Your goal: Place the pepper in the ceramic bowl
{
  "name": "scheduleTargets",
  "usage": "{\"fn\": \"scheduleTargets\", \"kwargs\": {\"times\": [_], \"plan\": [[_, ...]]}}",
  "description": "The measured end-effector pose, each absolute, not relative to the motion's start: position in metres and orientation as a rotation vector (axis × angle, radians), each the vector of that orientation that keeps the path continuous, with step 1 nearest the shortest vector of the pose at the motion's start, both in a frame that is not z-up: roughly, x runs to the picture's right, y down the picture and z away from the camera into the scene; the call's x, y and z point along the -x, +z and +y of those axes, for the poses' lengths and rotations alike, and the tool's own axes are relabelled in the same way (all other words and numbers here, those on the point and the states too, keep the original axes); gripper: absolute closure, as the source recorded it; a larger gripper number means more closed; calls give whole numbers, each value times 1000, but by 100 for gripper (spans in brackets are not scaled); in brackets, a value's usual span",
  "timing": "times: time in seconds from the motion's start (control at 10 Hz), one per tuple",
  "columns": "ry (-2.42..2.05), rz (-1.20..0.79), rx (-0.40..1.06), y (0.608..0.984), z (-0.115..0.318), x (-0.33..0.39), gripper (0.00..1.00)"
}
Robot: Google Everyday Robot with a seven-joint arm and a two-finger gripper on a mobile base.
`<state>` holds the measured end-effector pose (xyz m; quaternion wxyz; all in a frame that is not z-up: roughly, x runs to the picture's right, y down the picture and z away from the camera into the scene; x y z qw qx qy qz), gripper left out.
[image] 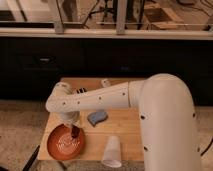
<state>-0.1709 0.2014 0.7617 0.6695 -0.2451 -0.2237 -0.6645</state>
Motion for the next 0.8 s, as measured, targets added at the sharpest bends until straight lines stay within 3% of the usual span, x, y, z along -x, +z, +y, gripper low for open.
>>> {"fn": "scheduleTargets", "kwargs": {"times": [0.2,0.3,0.4,0.6,0.8], "plan": [[-1503,-507,553,760,203,173,28],[-1504,-508,553,759,205,173,22],[-1505,-508,552,759,205,174,23],[-1509,-510,552,757,208,175,34],[-1512,-513,553,756,209,175,28]]}}
